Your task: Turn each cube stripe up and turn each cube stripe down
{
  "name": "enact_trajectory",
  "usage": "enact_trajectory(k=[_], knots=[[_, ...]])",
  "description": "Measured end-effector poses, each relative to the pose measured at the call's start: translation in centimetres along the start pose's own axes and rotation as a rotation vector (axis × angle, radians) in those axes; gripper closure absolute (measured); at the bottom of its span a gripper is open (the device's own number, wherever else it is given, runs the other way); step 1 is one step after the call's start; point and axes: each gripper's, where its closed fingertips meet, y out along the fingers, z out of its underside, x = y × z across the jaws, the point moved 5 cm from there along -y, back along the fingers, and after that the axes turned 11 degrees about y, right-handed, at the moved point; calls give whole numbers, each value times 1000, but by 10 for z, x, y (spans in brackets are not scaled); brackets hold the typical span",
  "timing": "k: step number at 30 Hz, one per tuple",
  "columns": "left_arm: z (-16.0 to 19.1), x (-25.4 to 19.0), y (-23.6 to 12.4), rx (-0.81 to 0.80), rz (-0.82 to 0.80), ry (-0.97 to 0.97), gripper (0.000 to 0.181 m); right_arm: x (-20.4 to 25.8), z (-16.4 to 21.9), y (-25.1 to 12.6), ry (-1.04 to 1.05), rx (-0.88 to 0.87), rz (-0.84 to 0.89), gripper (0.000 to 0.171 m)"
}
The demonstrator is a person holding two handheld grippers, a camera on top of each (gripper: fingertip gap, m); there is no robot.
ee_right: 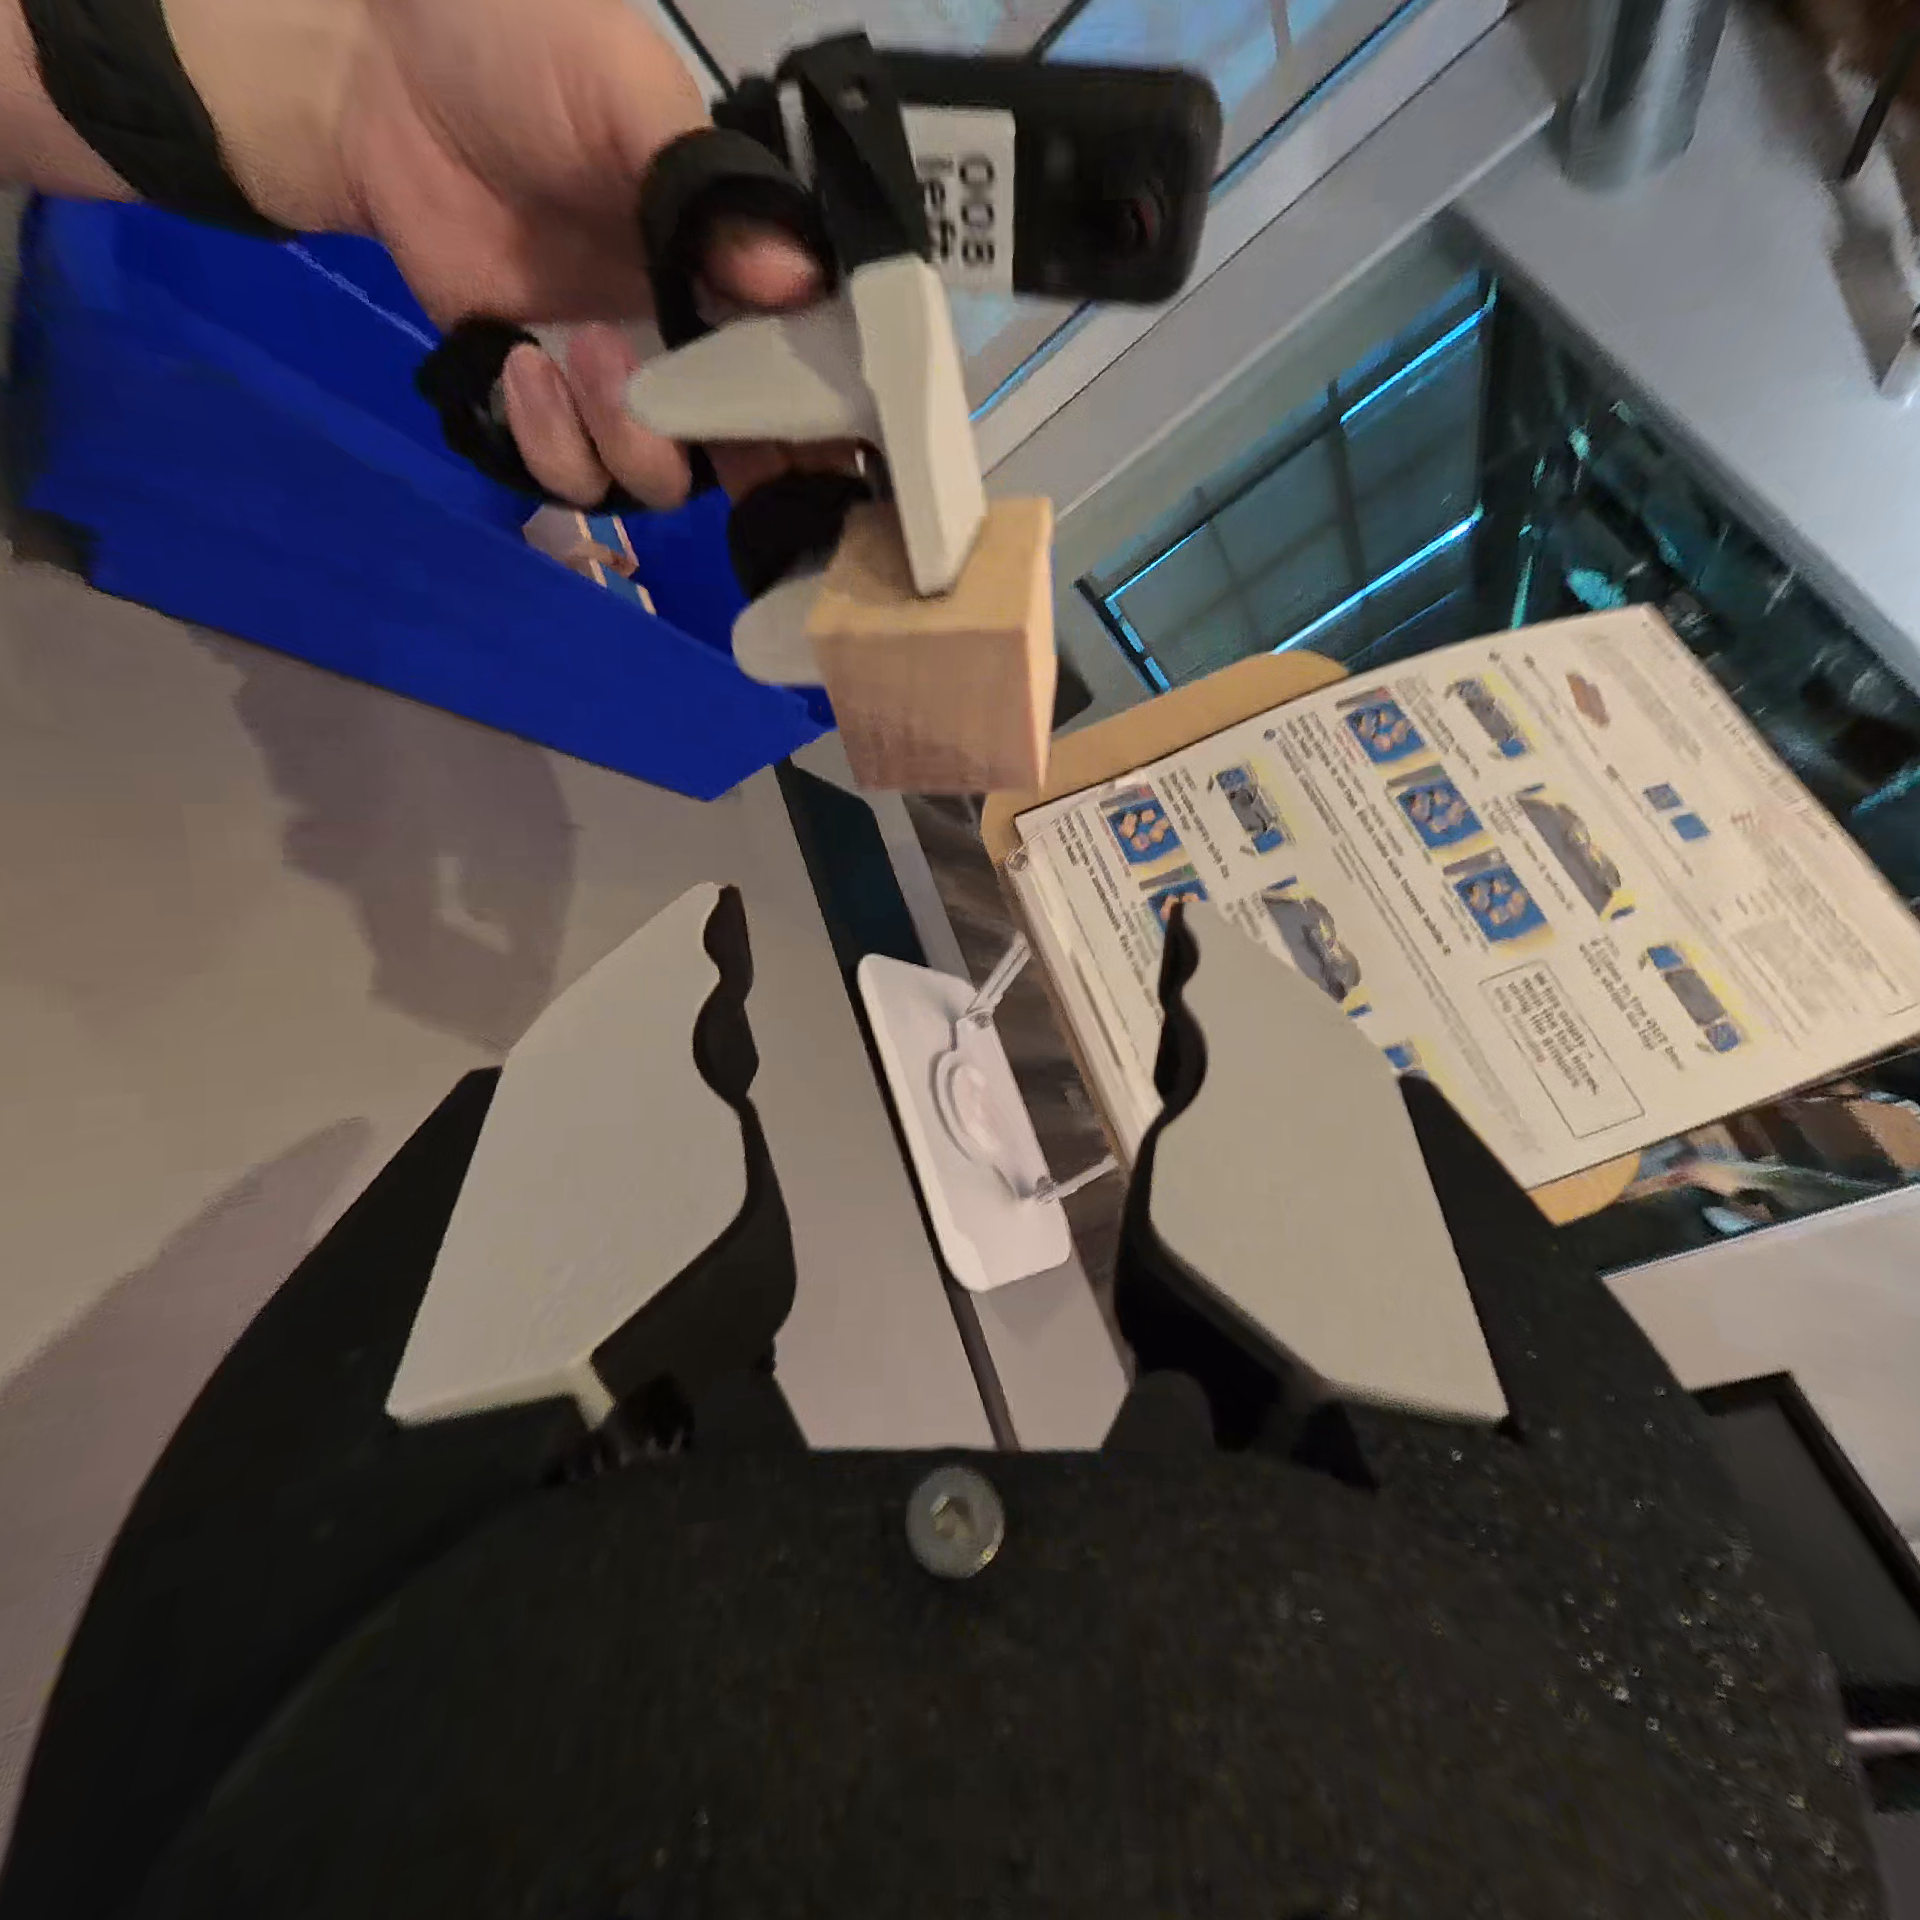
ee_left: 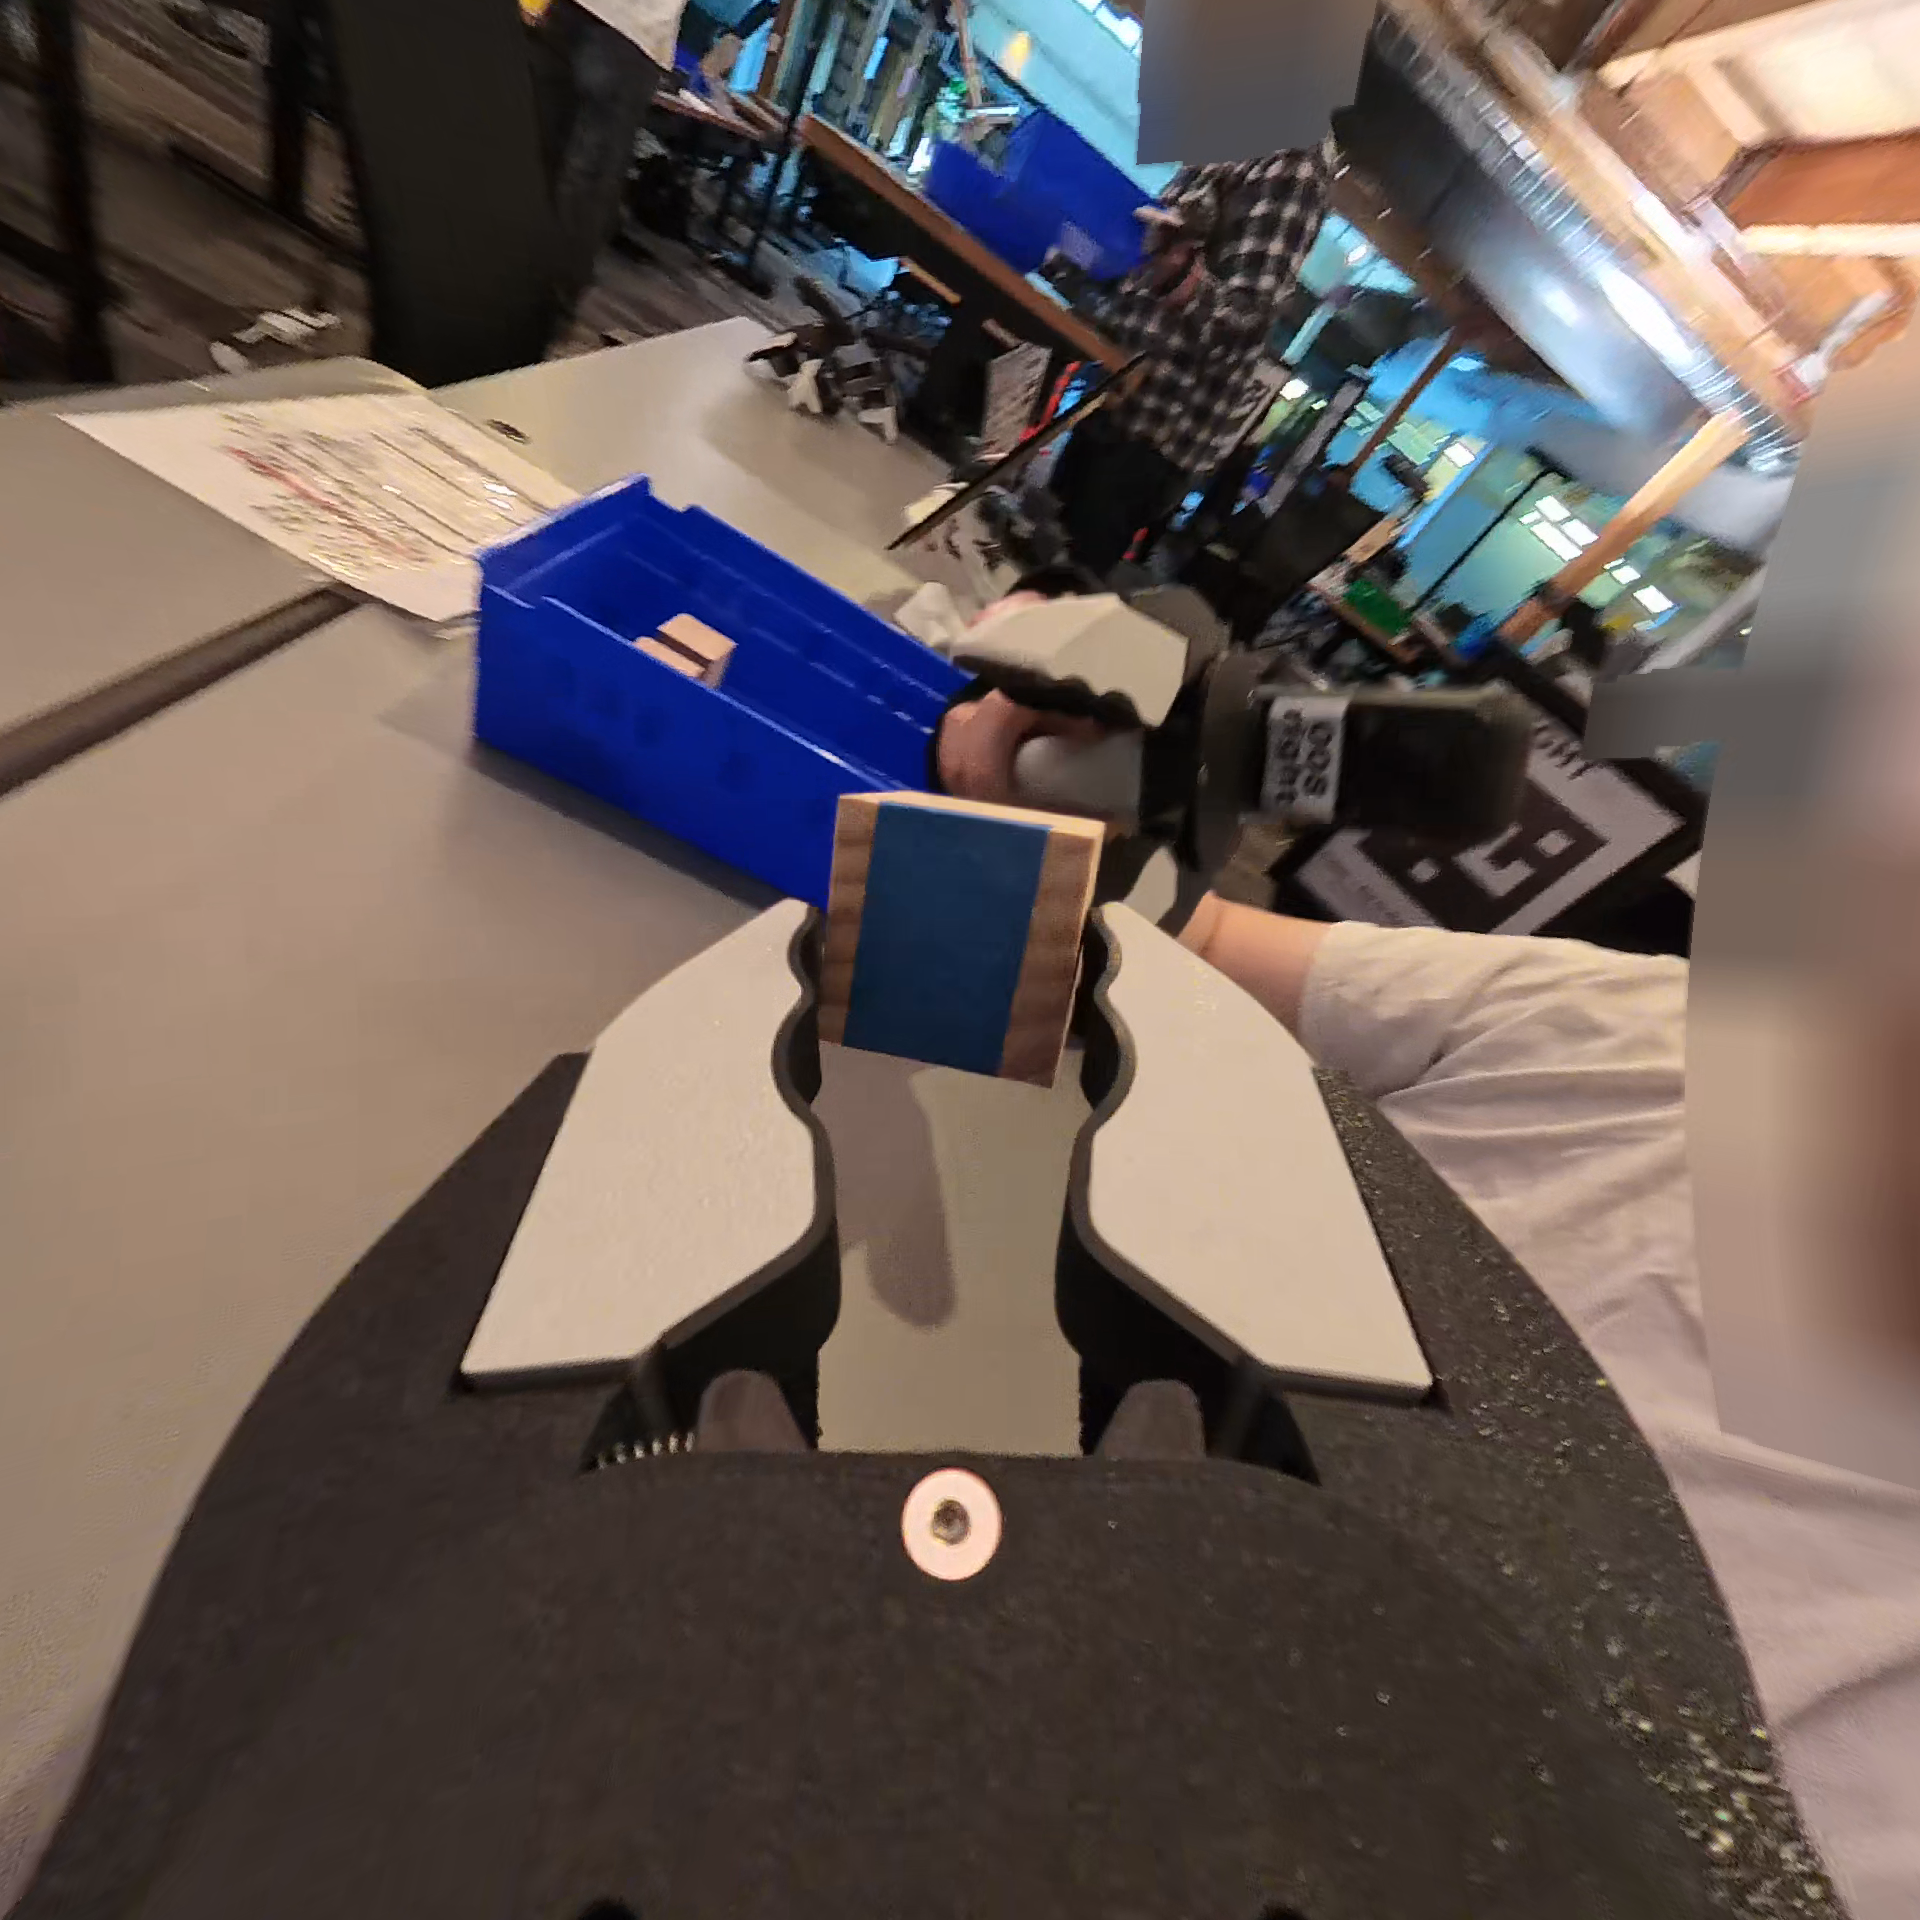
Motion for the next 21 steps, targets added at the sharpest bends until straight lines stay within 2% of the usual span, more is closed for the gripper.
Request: enact_trajectory(k=[6, 12, 16, 21], knots=[[5, -12, 25, -24, 86, -78, 134, 11, -15, -2, -101, -98, 140, 102], [10, -24, 40, -6, 144, -88, 135, 17, -16, 1, -83, -97, 111, 107], [12, -29, 44, 13, 165, -75, 134, 18, -18, -2, -85, -121, 104, 125], [9, -32, 42, -4, 196, -60, 135, 16, -22, -6, -74, -127, 85, 126]])
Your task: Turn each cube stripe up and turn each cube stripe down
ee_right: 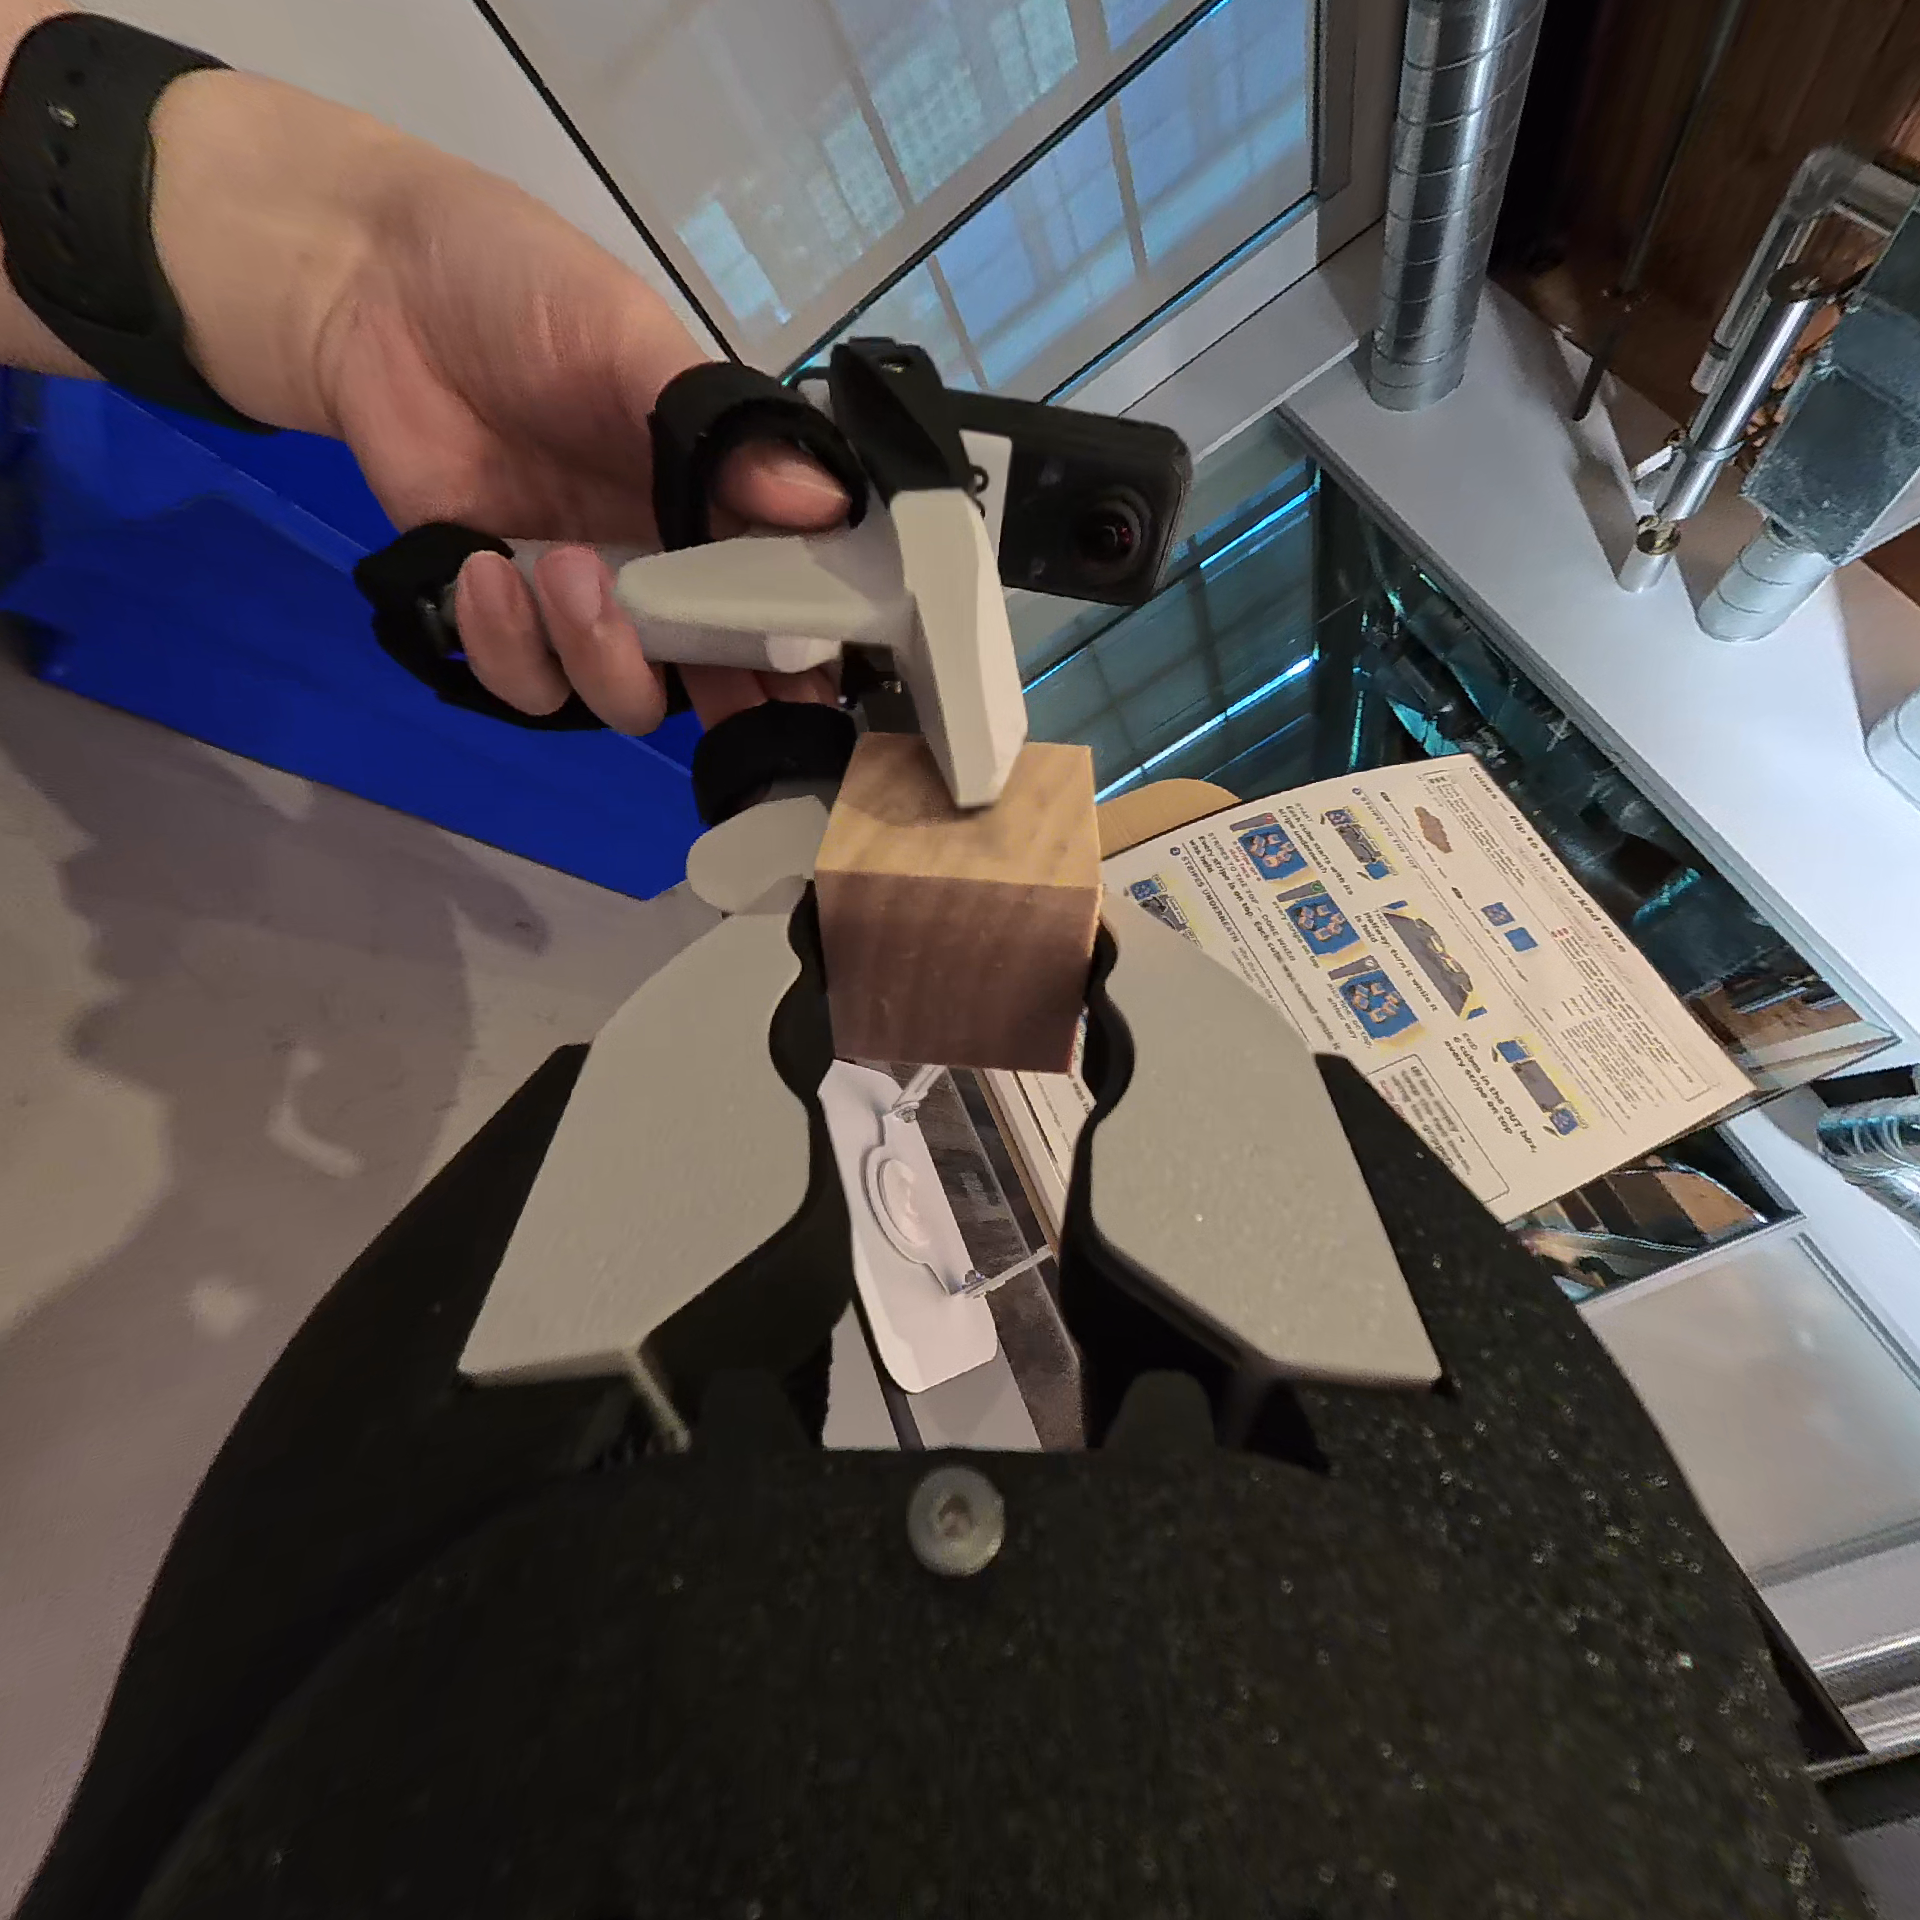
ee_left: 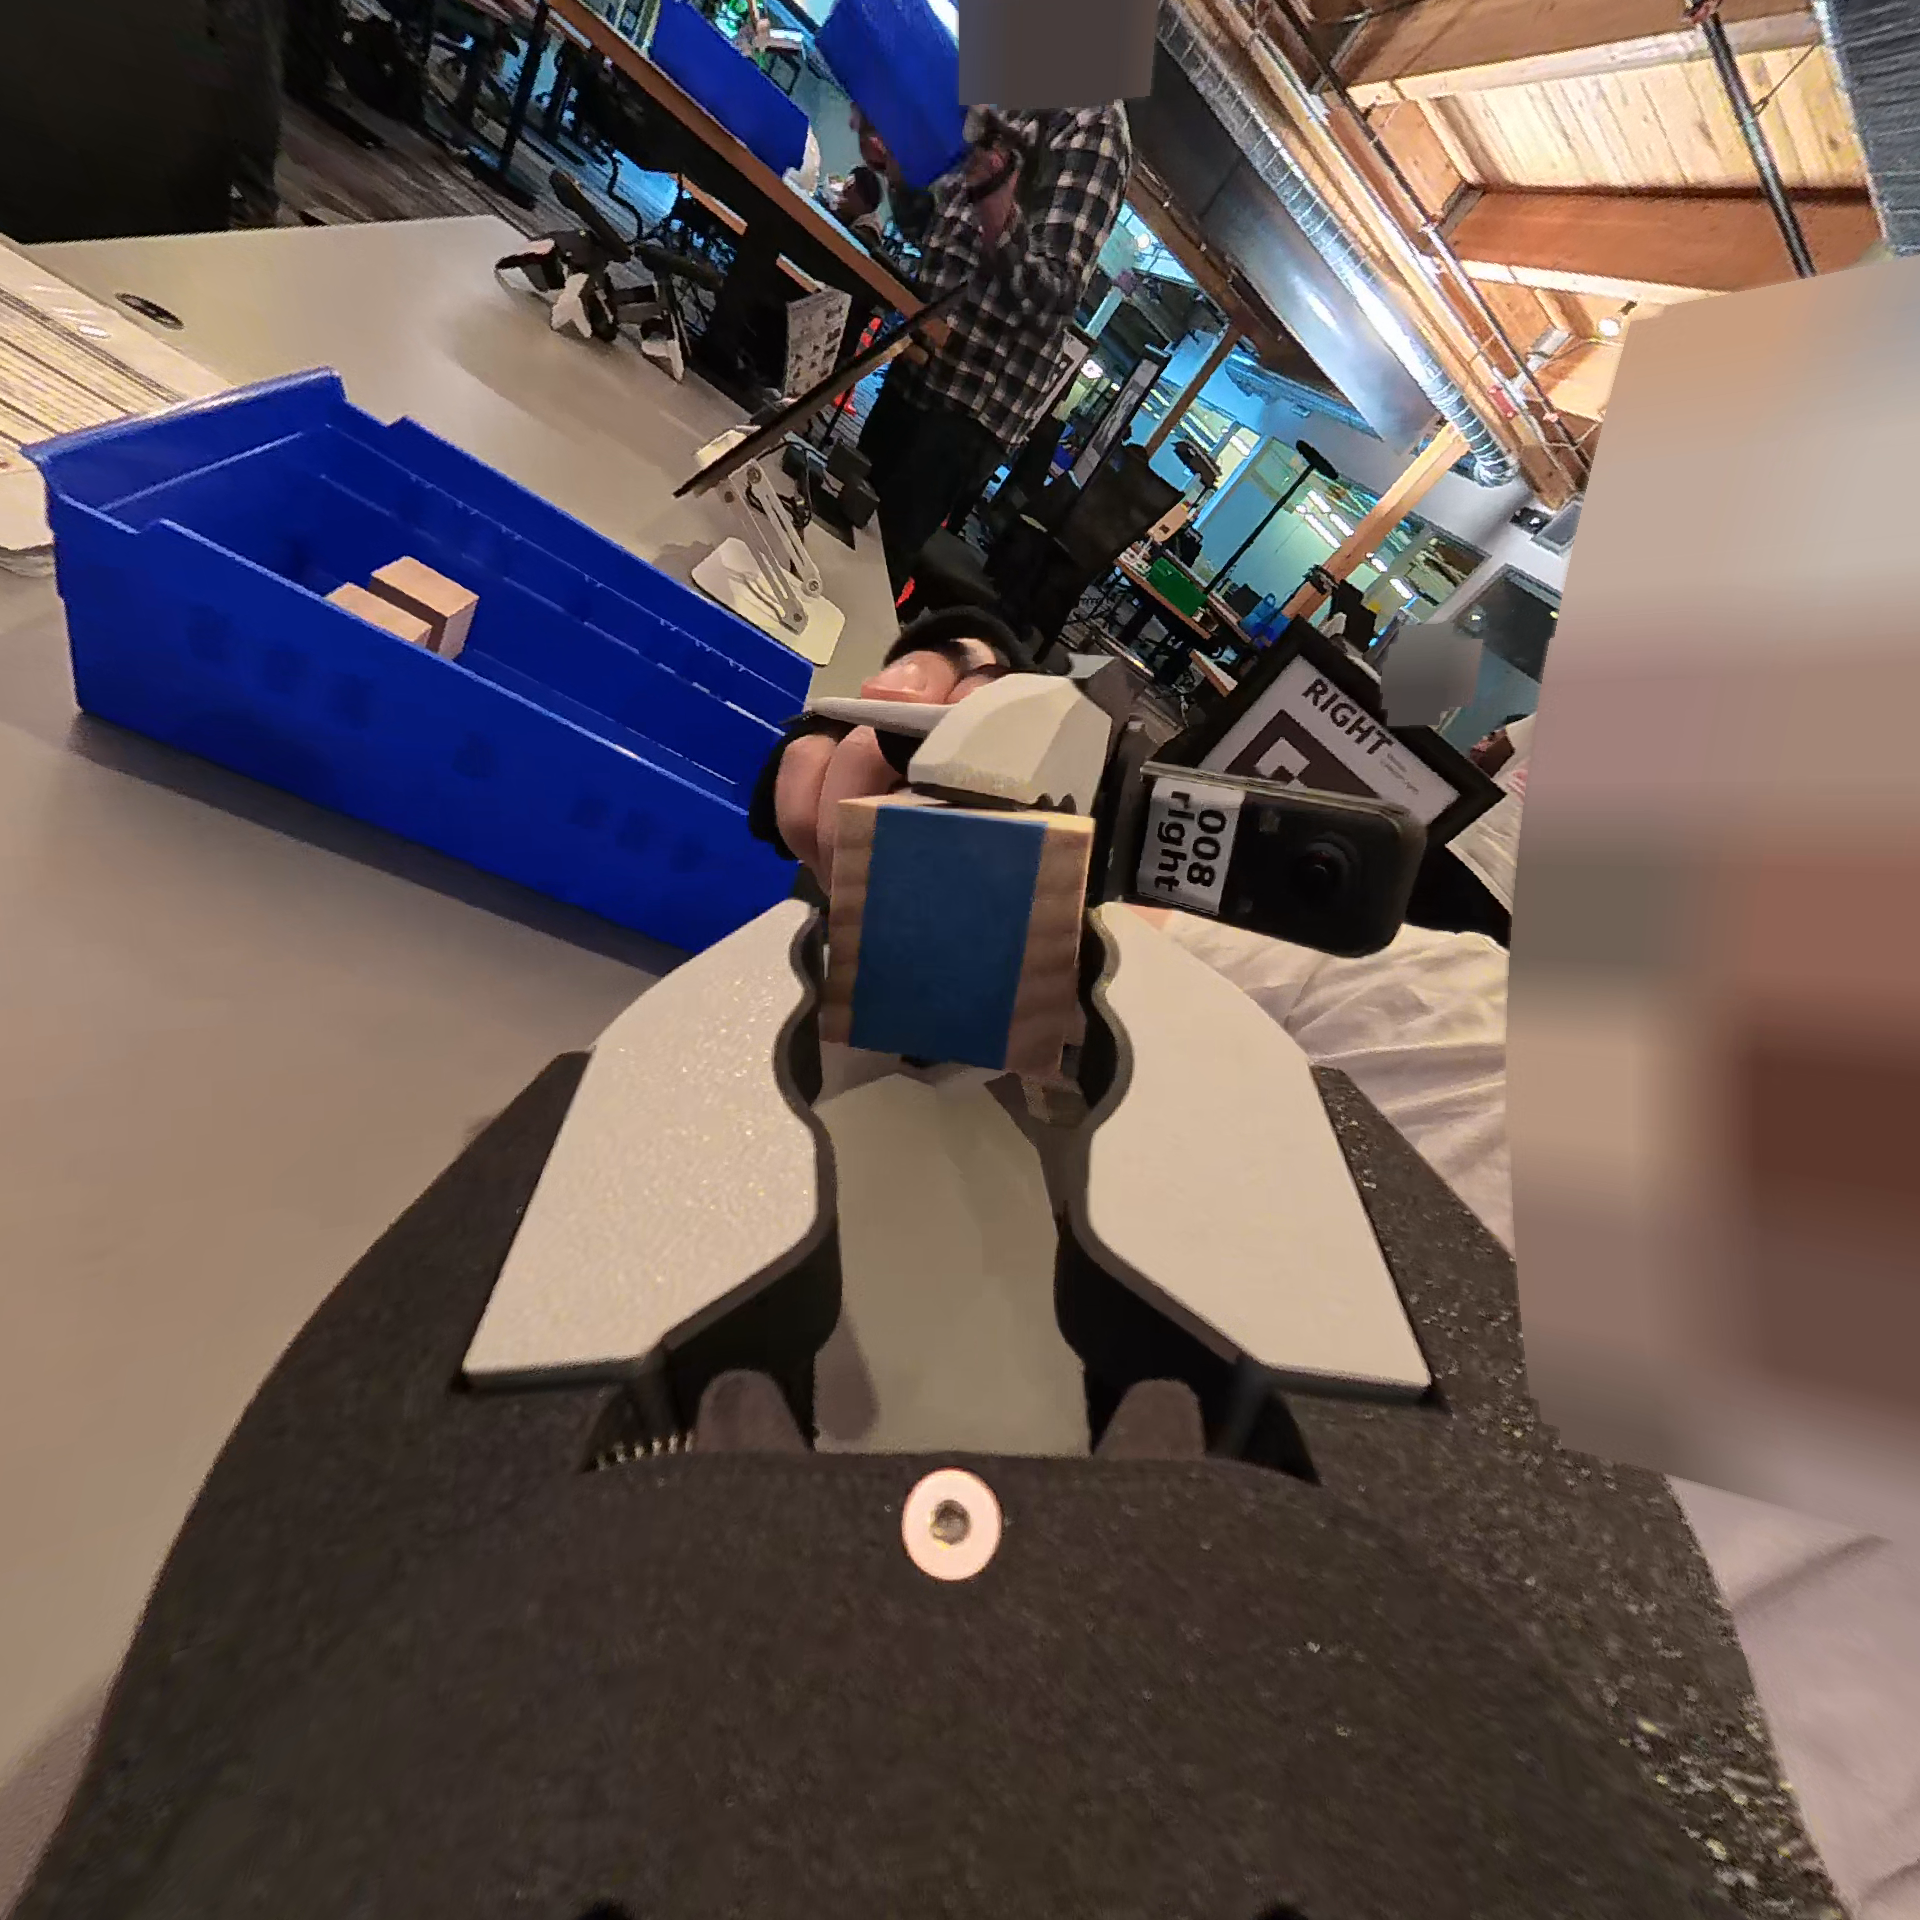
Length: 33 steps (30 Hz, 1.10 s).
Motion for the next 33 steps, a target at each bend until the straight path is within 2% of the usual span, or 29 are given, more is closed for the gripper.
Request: enact_trajectory(k=[4, 7, 9, 12, 15, 18, 23, 33], knots=[[-7, -1, -14, -16, -15, 41, 130, -21, -1, -8, 18, 112, -57, 126], [-15, -4, -29, -14, -94, 111, 132, -71, 14, -39, 164, 386, -88, 125], [-21, -8, -38, -26, -133, 145, 136, -105, 45, -83, 448, 650, -125, 126], [-26, -12, -49, -30, -166, 173, 140, -138, 116, -151, 857, 950, -20, 125], [-28, -14, -54, -22, -195, 203, 142, -137, 190, -202, 1076, 1309, 82, 125], [-27, -15, -55, -9, -214, 204, 143, -120, 239, -223, 1226, 1536, 77, 125], [-24, -17, -50, 31, -213, 209, 144, -107, 279, -231, 1260, 1735, 135, 125], [-19, -19, -43, 82, -216, 229, 144, -97, 301, -232, 1189, 1915, 221, 125]])
